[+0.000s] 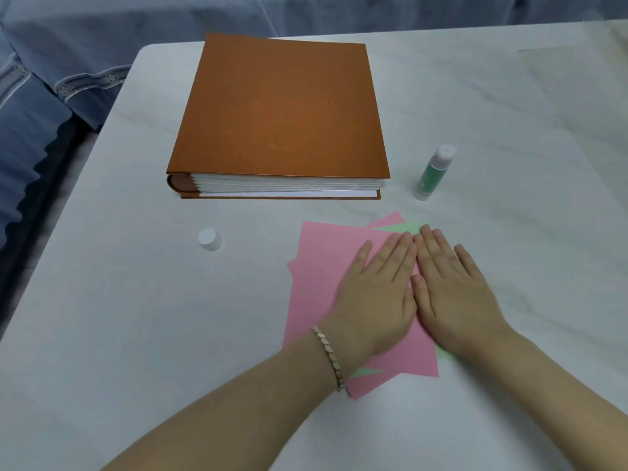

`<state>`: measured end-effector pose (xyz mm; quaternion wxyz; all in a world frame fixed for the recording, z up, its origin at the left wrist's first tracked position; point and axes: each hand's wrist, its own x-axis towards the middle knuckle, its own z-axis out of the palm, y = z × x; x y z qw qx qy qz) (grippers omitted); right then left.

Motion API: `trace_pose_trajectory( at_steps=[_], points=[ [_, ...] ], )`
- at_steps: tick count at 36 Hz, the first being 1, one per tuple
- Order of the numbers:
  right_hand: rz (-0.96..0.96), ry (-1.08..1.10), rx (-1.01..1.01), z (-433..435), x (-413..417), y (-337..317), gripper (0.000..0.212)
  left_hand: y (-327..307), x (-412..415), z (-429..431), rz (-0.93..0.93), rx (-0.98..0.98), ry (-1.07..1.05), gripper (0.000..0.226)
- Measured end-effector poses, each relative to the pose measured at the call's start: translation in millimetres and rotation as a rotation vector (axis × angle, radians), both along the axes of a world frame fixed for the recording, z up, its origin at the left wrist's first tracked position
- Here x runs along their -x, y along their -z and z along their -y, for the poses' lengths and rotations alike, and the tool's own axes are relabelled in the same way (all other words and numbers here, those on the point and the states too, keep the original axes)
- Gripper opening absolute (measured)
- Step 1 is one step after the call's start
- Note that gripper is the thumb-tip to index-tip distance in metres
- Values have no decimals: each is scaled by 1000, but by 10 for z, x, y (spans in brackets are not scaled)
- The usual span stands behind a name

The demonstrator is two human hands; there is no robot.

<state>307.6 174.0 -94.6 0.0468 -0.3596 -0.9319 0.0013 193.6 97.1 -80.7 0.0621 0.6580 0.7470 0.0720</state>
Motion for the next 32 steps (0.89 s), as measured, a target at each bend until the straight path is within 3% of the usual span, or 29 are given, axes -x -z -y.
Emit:
trace_pose_trajectory(
  at_steps=[13, 24, 32],
  points=[
    [-30, 6, 16, 25, 17, -34, 56, 70, 552, 200, 11, -63, -44, 56],
    [-4, 64, 14, 76, 74, -84, 56, -9, 851, 327, 28, 46, -111, 65],
    [8, -229, 35, 255, 440, -76, 55, -8, 865, 323, 28, 45, -72, 57]
  ],
)
